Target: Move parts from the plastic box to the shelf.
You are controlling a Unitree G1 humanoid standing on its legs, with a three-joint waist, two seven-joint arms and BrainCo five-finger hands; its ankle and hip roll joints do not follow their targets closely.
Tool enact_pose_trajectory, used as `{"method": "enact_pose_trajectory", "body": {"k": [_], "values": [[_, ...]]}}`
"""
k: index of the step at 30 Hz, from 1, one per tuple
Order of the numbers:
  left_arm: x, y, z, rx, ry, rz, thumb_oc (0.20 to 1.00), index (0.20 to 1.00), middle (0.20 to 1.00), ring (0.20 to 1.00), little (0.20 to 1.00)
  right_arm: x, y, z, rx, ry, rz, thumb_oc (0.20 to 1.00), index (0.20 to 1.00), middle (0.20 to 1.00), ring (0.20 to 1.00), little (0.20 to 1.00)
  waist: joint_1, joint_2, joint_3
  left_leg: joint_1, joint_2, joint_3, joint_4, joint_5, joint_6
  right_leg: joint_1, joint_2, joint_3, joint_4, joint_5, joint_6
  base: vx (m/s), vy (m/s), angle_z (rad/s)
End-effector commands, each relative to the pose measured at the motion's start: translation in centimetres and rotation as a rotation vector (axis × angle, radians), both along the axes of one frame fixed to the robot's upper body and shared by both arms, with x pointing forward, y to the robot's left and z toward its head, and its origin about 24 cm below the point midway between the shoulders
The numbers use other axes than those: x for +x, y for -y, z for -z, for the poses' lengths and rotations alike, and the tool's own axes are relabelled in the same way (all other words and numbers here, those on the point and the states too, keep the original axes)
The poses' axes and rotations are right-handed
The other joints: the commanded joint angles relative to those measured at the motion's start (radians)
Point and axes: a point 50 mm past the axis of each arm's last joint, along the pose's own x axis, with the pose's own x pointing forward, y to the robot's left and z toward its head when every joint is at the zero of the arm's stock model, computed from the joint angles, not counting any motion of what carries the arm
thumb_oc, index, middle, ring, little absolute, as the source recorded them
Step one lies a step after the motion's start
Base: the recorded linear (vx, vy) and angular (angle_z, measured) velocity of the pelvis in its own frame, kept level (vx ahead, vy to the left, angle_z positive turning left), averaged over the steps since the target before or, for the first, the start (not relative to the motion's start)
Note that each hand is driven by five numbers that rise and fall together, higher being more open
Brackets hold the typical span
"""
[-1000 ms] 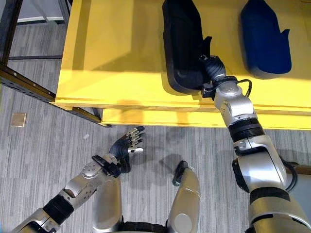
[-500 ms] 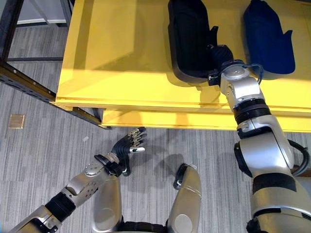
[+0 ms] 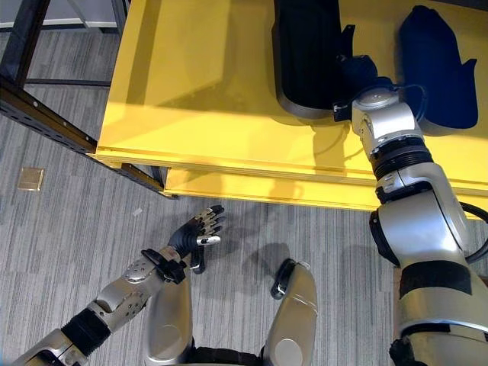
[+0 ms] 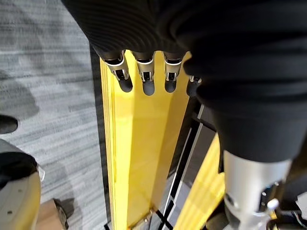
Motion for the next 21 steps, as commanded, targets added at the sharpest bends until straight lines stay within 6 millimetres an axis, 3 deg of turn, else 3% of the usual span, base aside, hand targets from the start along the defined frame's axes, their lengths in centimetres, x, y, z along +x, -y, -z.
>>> {"method": "enact_pose_trajectory", "body": {"k": [1,21], "values": [[-0.7,1.6,-1.6,-0.064,0.065,0.064,1.000,1.000,1.000,1.000,1.000,-1.3,0.3,-7.5,0.002,0.226,0.057,0.200,0.200,0.200,0.200,0.200,0.022,0.012,-0.027,0.095,-0.050,0.013,-0.016,-0.124,0.042,-0.006,0.062,-0.088,0.064,-0.034,-0.097,0.00,0.000,0.00],[-1.1,1.5,-1.1,-0.082,0.036,0.060,1.000,1.000,1.000,1.000,1.000,-1.7,1.4,-8.4,-0.024,0.229,0.147,0.200,0.200,0.200,0.200,0.200,0.025,0.032,-0.027,0.091,-0.069,0.004,-0.009,-0.135,0.041,-0.010,0.061,-0.081,0.093,-0.067,-0.112,0.01,0.002,0.01]]}}
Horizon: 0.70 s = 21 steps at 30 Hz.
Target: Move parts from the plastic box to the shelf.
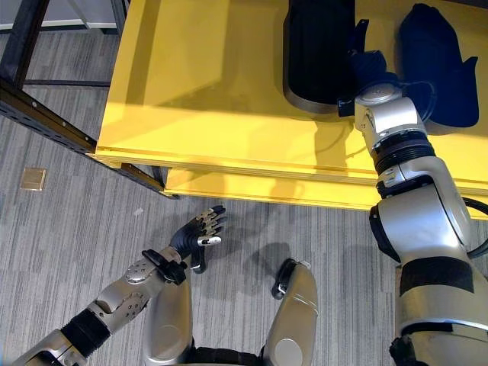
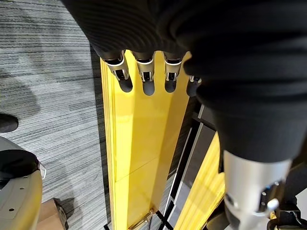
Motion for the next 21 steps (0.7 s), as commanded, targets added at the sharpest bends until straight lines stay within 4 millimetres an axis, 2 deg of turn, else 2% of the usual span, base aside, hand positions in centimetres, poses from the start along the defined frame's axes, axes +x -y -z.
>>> {"method": "enact_pose_trajectory", "body": {"k": [1,2,3,4,12,15,17,21], "values": [[-0.8,1.7,-1.4,-0.078,0.052,0.068,1.000,1.000,1.000,1.000,1.000,-1.6,0.7,-7.6,-0.038,0.205,0.052,0.200,0.200,0.200,0.200,0.200,0.028,0.026,-0.027,0.091,-0.057,0.007,0.004,-0.145,0.040,-0.001,0.074,-0.080,0.078,-0.055,-0.101,0.00,0.000,0.00],[-0.8,1.7,-1.4,-0.078,0.051,0.068,1.000,1.000,1.000,1.000,1.000,-1.6,0.7,-7.5,-0.041,0.201,0.054,0.228,0.228,0.228,0.228,0.228,0.028,0.026,-0.027,0.092,-0.058,0.007,0.004,-0.146,0.039,0.000,0.074,-0.080,0.078,-0.056,-0.101,0.00,0.000,0.00],[-0.9,1.7,-1.3,-0.077,0.049,0.068,1.000,1.000,1.000,1.000,1.000,-1.6,0.8,-7.5,-0.060,0.203,0.074,0.947,0.947,0.947,0.947,0.947,0.029,0.027,-0.027,0.094,-0.059,0.006,0.005,-0.147,0.041,0.000,0.074,-0.079,0.080,-0.057,-0.102,0.00,0.000,0.00],[-1.0,1.7,-1.3,-0.079,0.050,0.068,1.000,1.000,1.000,1.000,1.000,-1.6,0.9,-7.5,-0.056,0.206,0.074,1.000,1.000,1.000,1.000,1.000,0.029,0.028,-0.027,0.093,-0.059,0.005,0.005,-0.147,0.042,0.000,0.074,-0.079,0.081,-0.058,-0.102,0.00,0.000,0.00],[-1.1,1.6,-1.3,-0.092,0.042,0.067,1.000,1.000,1.000,1.000,1.000,-1.6,1.2,-7.0,-0.019,0.210,0.098,1.000,1.000,1.000,1.000,1.000,0.031,0.030,-0.027,0.100,-0.059,0.003,-0.002,-0.145,0.041,0.006,0.073,-0.079,0.081,-0.062,-0.103,0.00,0.000,0.00],[-1.2,1.8,-1.2,-0.108,0.026,0.080,1.000,1.000,1.000,1.000,1.000,-1.8,1.4,-7.4,-0.007,0.247,0.140,1.000,1.000,1.000,1.000,1.000,0.029,0.032,-0.027,0.104,-0.059,0.003,-0.009,-0.143,0.042,0.010,0.076,-0.078,0.077,-0.064,-0.104,0.00,0.000,0.00],[-1.3,1.7,-1.0,-0.101,0.023,0.081,1.000,1.000,1.000,1.000,1.000,-2.1,1.5,-8.1,-0.072,0.286,0.153,1.000,1.000,1.000,1.000,1.000,0.028,0.034,-0.027,0.107,-0.059,0.002,-0.008,-0.143,0.041,0.013,0.075,-0.079,0.079,-0.066,-0.104,0.00,0.000,0.00],[-1.3,1.8,-1.0,-0.103,0.021,0.076,1.000,1.000,1.000,1.000,1.000,-2.1,1.3,-8.2,-0.044,0.303,0.180,1.000,1.000,1.000,1.000,1.000,0.028,0.037,-0.027,0.109,-0.060,0.002,-0.009,-0.142,0.041,0.015,0.074,-0.079,0.082,-0.069,-0.105,0.00,0.000,0.00]]}}
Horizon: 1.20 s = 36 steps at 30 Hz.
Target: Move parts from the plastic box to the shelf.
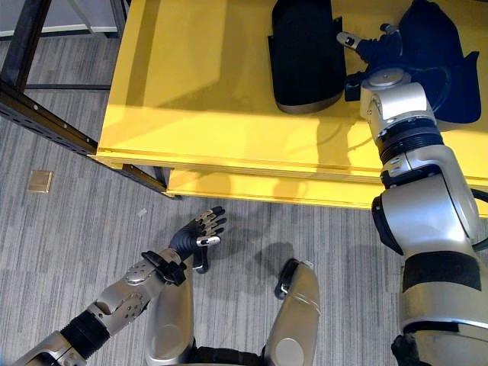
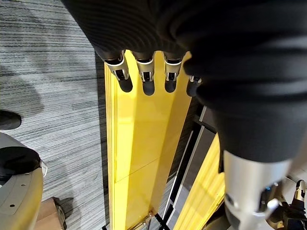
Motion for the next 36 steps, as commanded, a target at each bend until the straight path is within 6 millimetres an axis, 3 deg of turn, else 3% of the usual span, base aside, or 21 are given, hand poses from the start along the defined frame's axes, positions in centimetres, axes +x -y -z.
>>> {"method": "enact_pose_trajectory", "body": {"k": [1,9,14,15,17,18,21,22,24,26,27,29,31,32,36], "values": [[-1.1,1.8,-1.2,-0.072,0.052,0.080,1.000,1.000,1.000,1.000,1.000,-1.7,0.9,-5.5,-0.050,0.189,0.077,1.000,1.000,1.000,1.000,1.000,0.031,0.023,-0.033,0.090,-0.056,-0.001,0.008,-0.152,0.046,0.008,0.078,-0.079,0.079,-0.066,-0.102,0.00,0.000,0.00],[-1.0,1.6,-1.2,-0.072,0.057,0.063,1.000,1.000,1.000,1.000,1.000,-2.0,1.1,-5.4,0.044,0.294,0.115,1.000,1.000,1.000,1.000,1.000,0.030,0.028,-0.033,0.132,-0.064,0.003,-0.064,-0.117,0.037,0.044,0.090,-0.080,0.038,-0.058,-0.097,0.00,-0.001,-0.01],[-1.1,1.3,-1.0,-0.067,0.059,0.044,1.000,1.000,1.000,1.000,1.000,-2.2,-0.7,-5.9,0.112,0.461,-0.013,1.000,1.000,1.000,1.000,1.000,0.026,0.032,-0.033,0.195,-0.070,0.013,-0.154,-0.074,0.026,0.095,0.104,-0.078,-0.022,-0.041,-0.089,0.00,-0.001,-0.02],[-1.0,1.3,-1.0,-0.066,0.064,0.034,1.000,1.000,1.000,1.000,1.000,-2.4,-1.3,-6.0,0.123,0.503,-0.047,1.000,1.000,1.000,1.000,1.000,0.024,0.032,-0.033,0.203,-0.068,0.024,-0.193,-0.035,0.030,0.100,0.109,-0.089,-0.053,-0.012,-0.098,-0.03,-0.007,-0.02],[-1.0,0.9,-0.8,-0.080,0.040,0.008,1.000,1.000,1.000,1.000,1.000,-2.8,-2.1,-6.0,0.172,0.572,-0.100,1.000,1.000,1.000,1.000,1.000,0.019,0.031,-0.033,0.241,-0.068,0.032,-0.246,-0.008,0.022,0.133,0.120,-0.090,-0.096,0.001,-0.094,0.01,-0.006,0.02],[-1.3,0.4,0.0,-0.188,-0.066,-0.044,1.000,1.000,1.000,1.000,1.000,-3.4,-2.4,-4.9,0.201,0.582,-0.180,1.000,1.000,1.000,1.000,1.000,0.006,0.027,-0.033,0.281,-0.071,0.038,-0.300,0.020,0.014,0.167,0.132,-0.089,-0.145,0.018,-0.088,0.05,-0.006,-0.01],[-1.6,-0.1,1.0,-0.282,-0.126,-0.121,1.000,1.000,1.000,1.000,1.000,-4.0,-3.3,-1.8,0.271,0.552,-0.287,1.000,1.000,1.000,1.000,1.000,-0.013,0.020,-0.033,0.335,-0.071,0.052,-0.357,0.050,0.008,0.217,0.149,-0.084,-0.212,0.044,-0.084,0.05,-0.011,0.03],[-1.8,-0.5,1.4,-0.285,-0.104,-0.170,1.000,1.000,1.000,1.000,1.000,-5.0,-4.2,0.9,0.300,0.537,-0.350,1.000,1.000,1.000,1.000,1.000,-0.033,0.015,-0.036,0.367,-0.069,0.062,-0.397,0.071,0.004,0.248,0.165,-0.080,-0.263,0.064,-0.082,0.05,-0.012,0.03],[-2.0,-0.8,1.7,-0.290,-0.096,-0.204,1.000,1.000,1.000,1.000,1.000,-5.7,-4.8,3.2,0.318,0.506,-0.394,1.000,1.000,1.000,1.000,1.000,-0.046,0.011,-0.047,0.386,-0.067,0.069,-0.424,0.087,0.001,0.266,0.176,-0.077,-0.297,0.078,-0.081,0.04,-0.001,0.02],[-2.2,-1.1,1.9,-0.308,-0.090,-0.265,1.000,1.000,1.000,1.000,1.000,-7.1,-6.2,6.8,0.361,0.465,-0.447,1.000,1.000,1.000,1.000,1.000,-0.070,0.006,-0.062,0.415,-0.065,0.078,-0.467,0.107,-0.004,0.295,0.193,-0.066,-0.350,0.096,-0.079,0.06,0.031,-0.04],[-2.4,-1.4,2.0,-0.333,-0.087,-0.330,1.000,1.000,1.000,1.000,1.000,-8.7,-7.6,10.4,0.397,0.403,-0.505,1.000,1.000,1.000,1.000,1.000,-0.096,0.003,-0.081,0.444,-0.063,0.088,-0.510,0.130,-0.010,0.322,0.205,-0.055,-0.399,0.115,-0.076,0.09,0.043,-0.08],[-2.7,-1.6,2.3,-0.353,-0.100,-0.379,1.000,1.000,1.000,1.000,1.000,-10.4,-8.4,13.6,0.429,0.327,-0.550,1.000,1.000,1.000,1.000,1.000,-0.116,-0.001,-0.100,0.470,-0.061,0.096,-0.548,0.145,-0.014,0.349,0.213,-0.045,-0.452,0.134,-0.070,0.07,0.029,-0.15],[-2.7,-1.6,2.3,-0.357,-0.102,-0.390,1.000,1.000,1.000,1.000,1.000,-10.6,-8.4,14.1,0.436,0.308,-0.561,1.000,1.000,1.000,1.000,1.000,-0.120,-0.001,-0.104,0.476,-0.060,0.098,-0.556,0.148,-0.014,0.354,0.214,-0.044,-0.460,0.138,-0.068,0.04,0.014,-0.25],[-3.2,-1.8,2.6,-0.358,-0.115,-0.440,1.000,1.000,1.000,1.000,1.000,-12.5,-8.7,17.1,0.463,0.227,-0.596,1.000,1.000,1.000,1.000,1.000,-0.135,-0.005,-0.130,0.506,-0.060,0.109,-0.600,0.165,-0.017,0.385,0.220,-0.038,-0.516,0.158,-0.059,0.08,0.014,-0.25],[-5.1,-3.1,3.7,-0.335,-0.146,-0.519,1.000,1.000,1.000,1.000,1.000,-16.3,-8.9,22.2,0.510,0.035,-0.665,1.000,1.000,1.000,1.000,1.000,-0.166,-0.019,-0.209,0.575,-0.064,0.129,-0.697,0.202,-0.029,0.468,0.226,-0.029,-0.651,0.205,-0.035,0.10,0.035,-0.12]]}}
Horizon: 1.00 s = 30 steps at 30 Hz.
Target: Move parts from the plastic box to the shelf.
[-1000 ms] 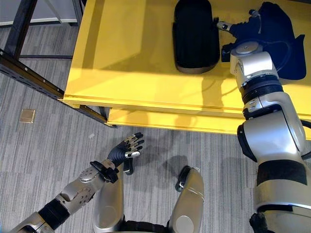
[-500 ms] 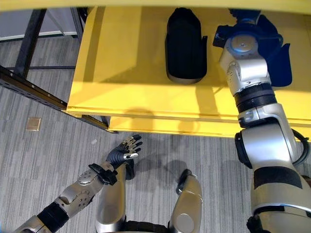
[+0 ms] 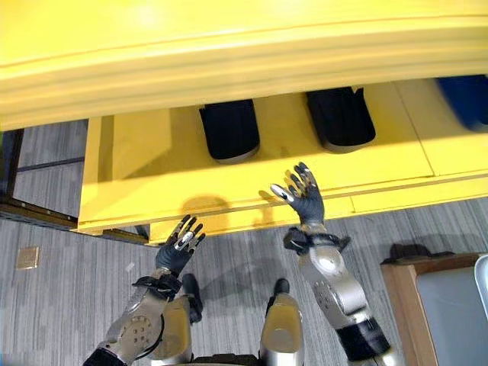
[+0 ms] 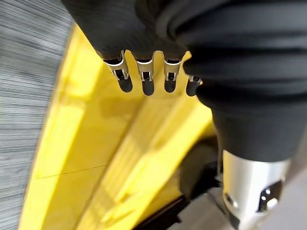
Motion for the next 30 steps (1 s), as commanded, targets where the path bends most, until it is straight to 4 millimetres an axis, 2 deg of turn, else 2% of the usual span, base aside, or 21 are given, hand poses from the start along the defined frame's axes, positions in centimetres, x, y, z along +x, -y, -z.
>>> {"method": "enact_pose_trajectory", "body": {"k": [1,3,6,11,14,18,21,24,25,26,27,28,29,30], "values": [[-0.7,-1.0,-1.1,0.045,0.074,-0.025,1.000,1.000,1.000,1.000,1.000,1.1,-0.4,-3.2,-0.021,0.190,-0.119,1.000,1.000,1.000,1.000,1.000,0.000,-0.015,-0.046,0.034,-0.045,-0.001,-0.018,-0.036,0.038,-0.005,0.082,0.022,-0.030,0.005,-0.058,0.07,0.049,-0.13],[-1.5,-1.6,-1.2,0.053,0.071,-0.038,1.000,1.000,1.000,1.000,1.000,0.1,0.0,-2.2,-0.022,0.161,-0.136,1.000,1.000,1.000,1.000,1.000,-0.003,-0.021,-0.079,0.063,-0.045,0.012,-0.050,-0.025,0.034,0.025,0.077,0.019,-0.077,0.027,-0.045,0.04,0.046,-0.07],[-1.7,-2.0,-1.6,0.067,0.077,-0.036,1.000,1.000,1.000,1.000,1.000,-0.4,0.0,-2.0,-0.069,0.171,-0.148,1.000,1.000,1.000,1.000,1.000,-0.005,-0.025,-0.102,0.083,-0.049,0.020,-0.072,-0.024,0.035,0.048,0.073,0.015,-0.105,0.037,-0.036,0.00,0.035,0.00],[-1.5,-2.0,-2.4,0.145,0.110,0.004,1.000,1.000,1.000,1.000,1.000,-0.8,0.1,-0.5,-0.105,0.077,-0.148,1.000,1.000,1.000,1.000,1.000,-0.008,-0.035,-0.134,0.122,-0.062,0.031,-0.105,-0.029,0.044,0.085,0.066,0.019,-0.149,0.054,-0.023,-0.01,0.080,0.01],[-1.4,-1.5,-2.4,0.206,0.125,0.130,1.000,1.000,1.000,1.000,1.000,-1.2,1.3,1.2,-0.111,-0.019,-0.101,1.000,1.000,1.000,1.000,1.000,-0.017,-0.036,-0.152,0.155,-0.070,0.044,-0.122,-0.040,0.051,0.110,0.056,0.017,-0.179,0.073,-0.009,-0.01,0.170,0.01],[-1.4,-0.8,-1.6,0.243,0.106,0.207,1.000,1.000,1.000,1.000,1.000,-1.3,2.0,2.4,-0.126,-0.068,-0.058,1.000,1.000,1.000,1.000,1.000,-0.039,-0.042,-0.175,0.184,-0.087,0.069,-0.138,-0.060,0.064,0.113,0.047,0.035,-0.211,0.102,0.013,-0.01,0.211,-0.12],[-0.8,-0.8,-1.7,0.253,0.117,0.195,1.000,1.000,1.000,1.000,1.000,-1.3,2.4,2.8,-0.115,-0.092,0.001,1.000,1.000,1.000,1.000,1.000,-0.051,-0.054,-0.175,0.187,-0.099,0.090,-0.125,-0.082,0.078,0.103,0.034,0.052,-0.222,0.126,0.031,-0.04,0.170,-0.22],[-0.2,-1.0,-1.8,0.248,0.115,0.171,1.000,1.000,1.000,1.000,1.000,-1.6,2.8,3.4,-0.100,-0.120,0.060,1.000,1.000,1.000,1.000,1.000,-0.059,-0.074,-0.169,0.186,-0.108,0.111,-0.110,-0.102,0.092,0.084,0.012,0.059,-0.247,0.179,0.063,-0.04,0.093,-0.19],[-0.3,-1.3,-1.7,0.249,0.113,0.146,1.000,1.000,1.000,1.000,1.000,-1.8,2.9,3.9,-0.090,-0.139,0.073,1.000,1.000,1.000,1.000,1.000,-0.056,-0.077,-0.166,0.207,-0.106,0.131,-0.116,-0.123,0.087,0.085,0.000,0.017,-0.251,0.193,0.087,0.00,0.072,-0.18],[-0.3,-1.4,-1.7,0.250,0.113,0.139,1.000,1.000,1.000,1.000,1.000,-1.9,3.0,4.0,-0.087,-0.142,0.073,1.000,1.000,1.000,1.000,1.000,-0.054,-0.079,-0.164,0.211,-0.105,0.140,-0.118,-0.124,0.087,0.087,-0.002,0.003,-0.253,0.198,0.090,-0.01,0.058,-0.22],[-0.4,-1.7,-1.7,0.253,0.113,0.114,1.000,1.000,1.000,1.000,1.000,-1.9,2.9,4.2,-0.081,-0.150,0.068,1.000,1.000,1.000,1.000,1.000,-0.042,-0.083,-0.161,0.221,-0.098,0.174,-0.121,-0.122,0.084,0.082,-0.010,-0.059,-0.243,0.211,0.096,-0.10,0.004,-0.40],[-0.7,-2.3,-1.6,0.266,0.106,0.071,1.000,1.000,1.000,1.000,1.000,-1.5,2.6,4.3,-0.084,-0.147,0.051,1.000,1.000,1.000,1.000,1.000,-0.016,-0.085,-0.158,0.239,-0.085,0.236,-0.119,-0.120,0.077,0.063,-0.032,-0.173,-0.200,0.242,0.101,-0.14,-0.001,-0.67],[-0.7,-2.6,-1.7,0.278,0.103,0.044,1.000,1.000,1.000,1.000,1.000,-1.1,2.4,4.2,-0.088,-0.139,0.039,1.000,1.000,1.000,1.000,1.000,0.001,-0.085,-0.155,0.245,-0.077,0.270,-0.115,-0.122,0.077,0.053,-0.056,-0.233,-0.163,0.255,0.097,-0.16,-0.013,-1.25],[-0.6,-2.8,-1.7,0.285,0.101,0.033,1.000,1.000,1.000,1.000,1.000,-0.8,2.3,4.1,-0.090,-0.132,0.041,1.000,1.000,1.000,1.000,1.000,0.012,-0.082,-0.153,0.239,-0.071,0.278,-0.109,-0.121,0.080,0.052,-0.073,-0.249,-0.129,0.256,0.090,-0.12,-0.010,-1.87]]}}
